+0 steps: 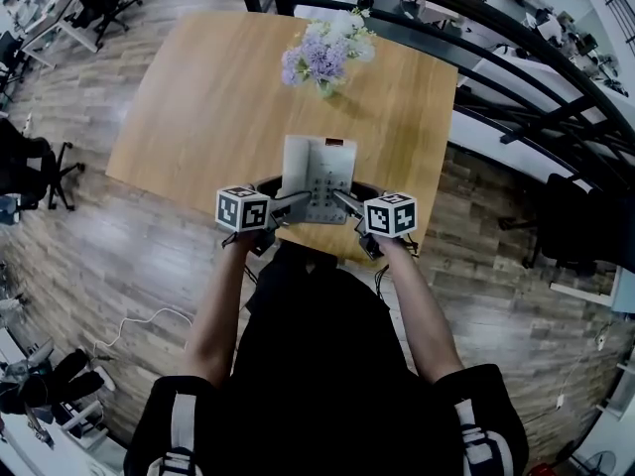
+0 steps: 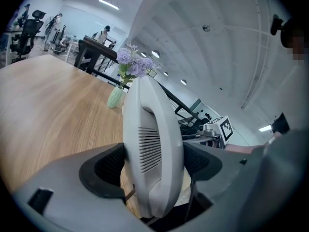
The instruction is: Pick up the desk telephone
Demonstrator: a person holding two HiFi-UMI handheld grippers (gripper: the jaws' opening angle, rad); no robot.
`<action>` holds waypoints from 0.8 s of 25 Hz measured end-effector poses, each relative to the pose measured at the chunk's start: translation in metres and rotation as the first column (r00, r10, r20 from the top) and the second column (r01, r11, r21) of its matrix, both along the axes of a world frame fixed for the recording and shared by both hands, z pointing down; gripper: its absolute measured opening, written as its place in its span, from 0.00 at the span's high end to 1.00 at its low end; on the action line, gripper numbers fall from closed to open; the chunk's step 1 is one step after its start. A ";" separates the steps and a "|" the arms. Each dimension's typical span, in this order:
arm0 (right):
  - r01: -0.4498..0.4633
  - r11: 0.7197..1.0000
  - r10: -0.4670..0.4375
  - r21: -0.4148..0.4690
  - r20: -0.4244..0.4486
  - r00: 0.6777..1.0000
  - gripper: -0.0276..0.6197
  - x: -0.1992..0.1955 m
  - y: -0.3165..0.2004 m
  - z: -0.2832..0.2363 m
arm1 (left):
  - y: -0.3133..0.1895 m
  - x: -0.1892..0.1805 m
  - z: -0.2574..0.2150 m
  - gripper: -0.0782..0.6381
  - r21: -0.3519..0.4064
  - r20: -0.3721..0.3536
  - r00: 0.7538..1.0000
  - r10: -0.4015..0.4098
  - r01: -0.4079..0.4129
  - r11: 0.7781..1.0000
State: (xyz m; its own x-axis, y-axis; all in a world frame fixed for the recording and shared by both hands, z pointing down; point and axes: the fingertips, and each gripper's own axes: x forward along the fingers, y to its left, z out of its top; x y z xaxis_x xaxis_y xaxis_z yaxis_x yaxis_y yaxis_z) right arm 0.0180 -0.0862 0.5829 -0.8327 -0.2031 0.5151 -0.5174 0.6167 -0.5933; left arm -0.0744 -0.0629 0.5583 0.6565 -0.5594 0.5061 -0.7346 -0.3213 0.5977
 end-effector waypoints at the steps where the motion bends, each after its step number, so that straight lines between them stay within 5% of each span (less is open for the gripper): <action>1: 0.003 1.000 -0.003 0.001 0.002 1.000 0.62 0.001 0.001 0.000 | 0.001 0.001 0.000 0.36 0.003 0.003 1.000 -0.003 0.003 1.000; 20: 0.029 1.000 -0.029 0.011 0.025 0.999 0.62 0.004 0.012 -0.003 | 0.015 0.006 -0.006 0.36 0.012 0.046 0.999 -0.014 0.013 1.000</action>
State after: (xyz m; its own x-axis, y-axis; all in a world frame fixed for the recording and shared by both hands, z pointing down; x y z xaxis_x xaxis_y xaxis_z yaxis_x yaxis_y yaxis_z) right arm 0.0222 -0.0742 0.5800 -0.8511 -0.1839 0.4917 -0.4840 0.6375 -0.5994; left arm -0.0683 -0.0477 0.5526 0.6248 -0.5741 0.5291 -0.7657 -0.3180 0.5591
